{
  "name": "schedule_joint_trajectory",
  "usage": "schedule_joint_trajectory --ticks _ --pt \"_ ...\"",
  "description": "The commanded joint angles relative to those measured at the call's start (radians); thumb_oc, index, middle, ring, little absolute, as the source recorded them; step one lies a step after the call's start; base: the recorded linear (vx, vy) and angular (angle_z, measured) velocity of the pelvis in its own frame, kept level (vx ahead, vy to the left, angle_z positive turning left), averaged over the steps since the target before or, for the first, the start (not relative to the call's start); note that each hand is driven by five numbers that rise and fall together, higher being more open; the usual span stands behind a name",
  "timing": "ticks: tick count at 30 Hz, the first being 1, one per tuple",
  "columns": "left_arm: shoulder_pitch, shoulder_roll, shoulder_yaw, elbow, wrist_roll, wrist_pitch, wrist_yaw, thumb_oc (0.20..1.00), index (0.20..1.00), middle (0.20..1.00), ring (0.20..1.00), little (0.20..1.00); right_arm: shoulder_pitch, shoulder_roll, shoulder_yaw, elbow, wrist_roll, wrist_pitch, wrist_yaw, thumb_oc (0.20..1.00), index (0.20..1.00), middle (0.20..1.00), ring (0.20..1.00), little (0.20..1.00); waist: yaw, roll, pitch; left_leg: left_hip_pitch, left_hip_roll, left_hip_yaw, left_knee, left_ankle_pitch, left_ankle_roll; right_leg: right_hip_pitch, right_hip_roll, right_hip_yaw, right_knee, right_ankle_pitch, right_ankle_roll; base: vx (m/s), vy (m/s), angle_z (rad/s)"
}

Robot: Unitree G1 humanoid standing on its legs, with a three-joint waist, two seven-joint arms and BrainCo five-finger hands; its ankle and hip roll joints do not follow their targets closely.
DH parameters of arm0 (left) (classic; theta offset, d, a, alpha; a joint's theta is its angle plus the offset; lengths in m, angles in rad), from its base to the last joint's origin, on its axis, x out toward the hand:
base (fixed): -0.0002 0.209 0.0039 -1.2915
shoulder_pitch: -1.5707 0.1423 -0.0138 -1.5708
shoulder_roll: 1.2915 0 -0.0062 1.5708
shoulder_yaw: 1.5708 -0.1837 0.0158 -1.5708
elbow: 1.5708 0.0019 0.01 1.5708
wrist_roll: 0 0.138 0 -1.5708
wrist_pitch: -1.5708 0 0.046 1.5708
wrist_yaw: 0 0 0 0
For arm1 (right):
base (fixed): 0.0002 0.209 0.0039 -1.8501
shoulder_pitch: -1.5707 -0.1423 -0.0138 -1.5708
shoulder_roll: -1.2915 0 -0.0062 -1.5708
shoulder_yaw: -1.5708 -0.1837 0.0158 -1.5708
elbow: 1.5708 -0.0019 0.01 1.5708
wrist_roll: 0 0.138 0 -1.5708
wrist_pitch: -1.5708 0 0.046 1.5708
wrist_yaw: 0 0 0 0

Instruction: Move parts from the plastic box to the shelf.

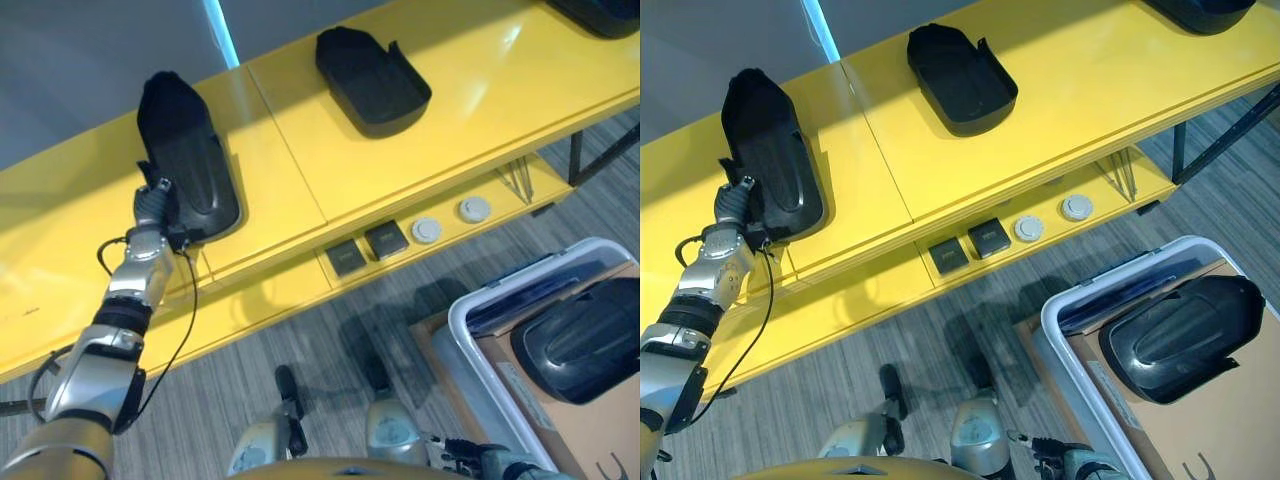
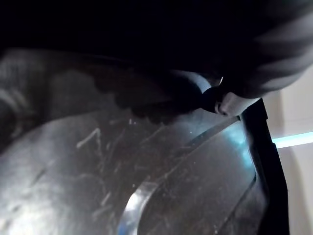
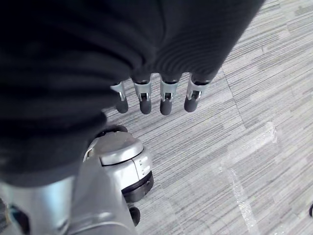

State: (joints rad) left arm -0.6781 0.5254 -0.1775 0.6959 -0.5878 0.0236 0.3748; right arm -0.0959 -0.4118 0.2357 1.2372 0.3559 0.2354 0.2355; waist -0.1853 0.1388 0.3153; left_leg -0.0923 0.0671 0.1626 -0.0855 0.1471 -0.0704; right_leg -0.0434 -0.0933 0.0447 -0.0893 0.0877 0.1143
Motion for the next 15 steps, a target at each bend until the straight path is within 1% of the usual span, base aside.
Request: schedule_joint_trajectory --ticks 1,3,6,7,9,10,11,12,13,15 --pt "-0.058 0.051 -0.023 0.077 -0.014 0.028 0.038 0.2 0.2 0.2 0.2 0.2 -0.018 0.024 0.055 -0.002 0.037 0.001 -0.023 1.0 1.0 1.0 1.0 1.0 0.004 -0.06 -0.001 -0.004 0.017 -0.053 -0.002 -0.019 -0.023 -0.046 -0.009 -0.032 0.002 0.023 -0.029 -0.07 -0.032 0.03" --pt "-0.07 0.057 -0.035 0.086 -0.014 0.052 0.03 0.2 0.2 0.2 0.2 0.2 -0.032 0.027 0.058 -0.006 0.044 -0.002 -0.029 1.0 1.0 1.0 1.0 1.0 0.005 -0.061 0.01 -0.009 0.018 -0.057 -0.002 -0.018 -0.023 -0.055 -0.009 -0.033 0.002 0.026 -0.03 -0.07 -0.026 0.02" --pt "-0.079 0.06 -0.04 0.093 -0.019 0.071 0.064 0.2 0.2 0.2 0.2 0.2 -0.042 0.033 0.065 -0.014 0.043 0.003 -0.035 1.0 1.0 1.0 1.0 1.0 0.007 -0.062 0.016 -0.011 0.02 -0.058 -0.002 -0.02 -0.024 -0.059 -0.01 -0.037 0.002 0.027 -0.028 -0.04 -0.022 0.05" --pt "-0.08 0.06 -0.04 0.097 -0.027 0.067 0.08 0.2 0.2 0.2 0.2 0.2 -0.043 0.036 0.066 -0.014 0.046 0.001 -0.038 1.0 1.0 1.0 1.0 1.0 0.008 -0.062 0.016 -0.01 0.02 -0.058 -0.002 -0.021 -0.023 -0.059 -0.011 -0.038 0.002 0.027 -0.028 -0.02 -0.029 0.08" --pt "-0.079 0.061 -0.036 0.106 -0.012 0.081 0.086 0.2 0.2 0.2 0.2 0.2 -0.042 0.039 0.071 -0.014 0.053 0.0 -0.041 1.0 1.0 1.0 1.0 1.0 0.009 -0.063 0.015 -0.009 0.021 -0.058 -0.002 -0.023 -0.023 -0.059 -0.012 -0.04 0.002 0.027 -0.026 -0.01 -0.023 0.07" --pt "-0.078 0.059 -0.035 0.108 -0.008 0.084 0.088 0.354 0.354 0.354 0.354 0.354 -0.042 0.041 0.072 -0.014 0.055 -0.001 -0.041 1.0 1.0 1.0 1.0 1.0 0.01 -0.064 0.014 -0.009 0.021 -0.058 -0.002 -0.023 -0.023 -0.059 -0.013 -0.041 0.002 0.027 -0.026 -0.02 -0.024 0.07" --pt "-0.076 0.057 -0.034 0.118 0.04 0.121 0.104 0.727 0.727 0.727 0.727 0.727 -0.045 0.043 0.073 -0.016 0.063 0.001 -0.043 1.0 1.0 1.0 1.0 1.0 0.011 -0.064 0.014 -0.007 0.022 -0.056 -0.002 -0.024 -0.022 -0.058 -0.013 -0.043 0.002 0.028 -0.025 -0.02 -0.023 0.07" --pt "-0.073 0.057 -0.038 0.125 0.071 0.135 0.107 0.896 0.896 0.896 0.896 0.896 -0.048 0.045 0.075 -0.015 0.069 0.003 -0.047 1.0 1.0 1.0 1.0 1.0 0.012 -0.064 0.013 -0.006 0.023 -0.057 -0.002 -0.024 -0.023 -0.058 -0.014 -0.044 0.002 0.029 -0.024 -0.03 -0.023 0.06" --pt "-0.069 0.06 -0.041 0.155 0.054 0.159 0.078 1.0 1.0 1.0 1.0 1.0 -0.054 0.045 0.076 -0.012 0.078 0.003 -0.046 1.0 1.0 1.0 1.0 1.0 0.012 -0.064 0.011 -0.003 0.024 -0.055 -0.002 -0.025 -0.023 -0.057 -0.015 -0.045 0.002 0.03 -0.023 -0.02 -0.008 0.05" --pt "-0.067 0.061 -0.043 0.163 0.058 0.187 0.079 1.0 1.0 1.0 1.0 1.0 -0.057 0.043 0.076 -0.016 0.08 0.01 -0.047 1.0 1.0 1.0 1.0 1.0 0.012 -0.063 0.01 0.0 0.025 -0.054 -0.002 -0.026 -0.024 -0.056 -0.016 -0.045 0.002 0.03 -0.023 0.0 0.0 0.0"
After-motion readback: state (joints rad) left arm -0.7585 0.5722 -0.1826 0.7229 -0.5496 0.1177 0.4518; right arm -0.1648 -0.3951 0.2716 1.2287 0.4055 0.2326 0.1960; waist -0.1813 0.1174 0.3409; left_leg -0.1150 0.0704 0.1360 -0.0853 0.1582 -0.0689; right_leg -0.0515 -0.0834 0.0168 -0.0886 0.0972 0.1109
